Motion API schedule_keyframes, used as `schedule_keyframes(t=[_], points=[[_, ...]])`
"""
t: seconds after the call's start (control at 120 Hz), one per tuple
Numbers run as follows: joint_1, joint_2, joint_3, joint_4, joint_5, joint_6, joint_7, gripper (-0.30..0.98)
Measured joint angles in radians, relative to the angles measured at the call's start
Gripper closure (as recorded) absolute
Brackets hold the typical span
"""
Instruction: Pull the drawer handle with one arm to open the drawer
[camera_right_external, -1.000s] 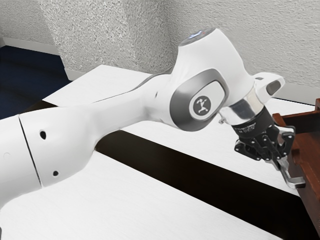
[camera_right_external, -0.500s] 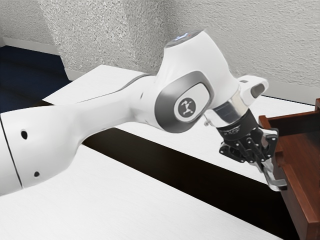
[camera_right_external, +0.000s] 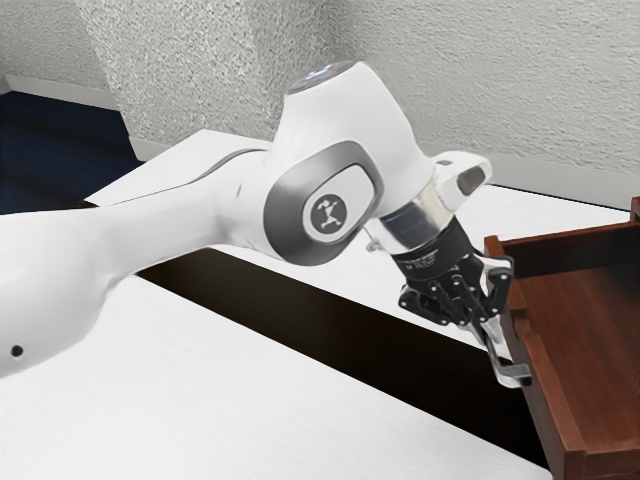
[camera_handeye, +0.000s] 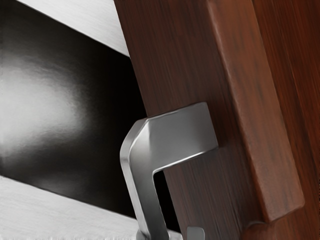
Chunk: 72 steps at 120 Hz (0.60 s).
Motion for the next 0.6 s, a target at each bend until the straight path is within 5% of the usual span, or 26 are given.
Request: schedule_keyframes(t=[0.6], points=[[-0.034, -0.076, 0.035, -0.088, 0.002, 0.001, -0.002, 0.76]])
